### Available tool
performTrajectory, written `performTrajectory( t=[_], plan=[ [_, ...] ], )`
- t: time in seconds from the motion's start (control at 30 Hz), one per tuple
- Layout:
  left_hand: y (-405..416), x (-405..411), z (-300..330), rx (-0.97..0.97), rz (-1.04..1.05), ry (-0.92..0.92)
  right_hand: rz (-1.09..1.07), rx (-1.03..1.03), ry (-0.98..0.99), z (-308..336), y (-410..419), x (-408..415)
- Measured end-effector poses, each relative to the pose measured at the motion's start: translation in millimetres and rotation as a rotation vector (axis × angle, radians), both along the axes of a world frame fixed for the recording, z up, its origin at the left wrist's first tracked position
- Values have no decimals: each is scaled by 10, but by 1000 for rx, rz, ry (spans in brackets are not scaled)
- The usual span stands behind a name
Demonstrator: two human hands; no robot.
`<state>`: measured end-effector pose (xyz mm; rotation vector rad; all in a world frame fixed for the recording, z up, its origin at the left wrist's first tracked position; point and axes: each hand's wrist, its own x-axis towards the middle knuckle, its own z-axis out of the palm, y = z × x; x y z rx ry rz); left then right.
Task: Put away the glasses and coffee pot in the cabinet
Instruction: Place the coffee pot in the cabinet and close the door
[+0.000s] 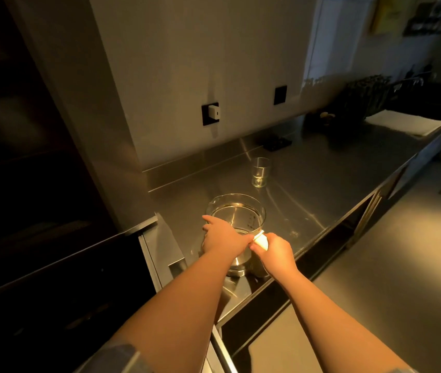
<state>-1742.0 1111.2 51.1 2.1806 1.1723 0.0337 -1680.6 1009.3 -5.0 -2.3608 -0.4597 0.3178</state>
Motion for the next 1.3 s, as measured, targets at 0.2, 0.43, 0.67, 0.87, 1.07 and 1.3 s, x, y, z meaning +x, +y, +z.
performTrajectory(
  t=[0.2,0.43,0.67,0.87,1.07,1.3],
  plan=[
    [13,18,7,35,36,-37,-22,39,-48,-74,5,-54],
    [-126,-79,256,20,6,-175,-80,115,-177,166,-159,-138],
    [-303,-472,596,-83,28,-539,-61,183,-310,799,-397,-401],
    [-480,-981,931,-226,-5,-875,-29,235,-465,1371,-613,-888],
    [-594,-1532,1289,-157,-24,-1065,38,317,-524,1849,-739,-1484],
    [-584,-2254,1425,-7,79,-1180,162,411,-507,2112,-701,-2165]
  ],
)
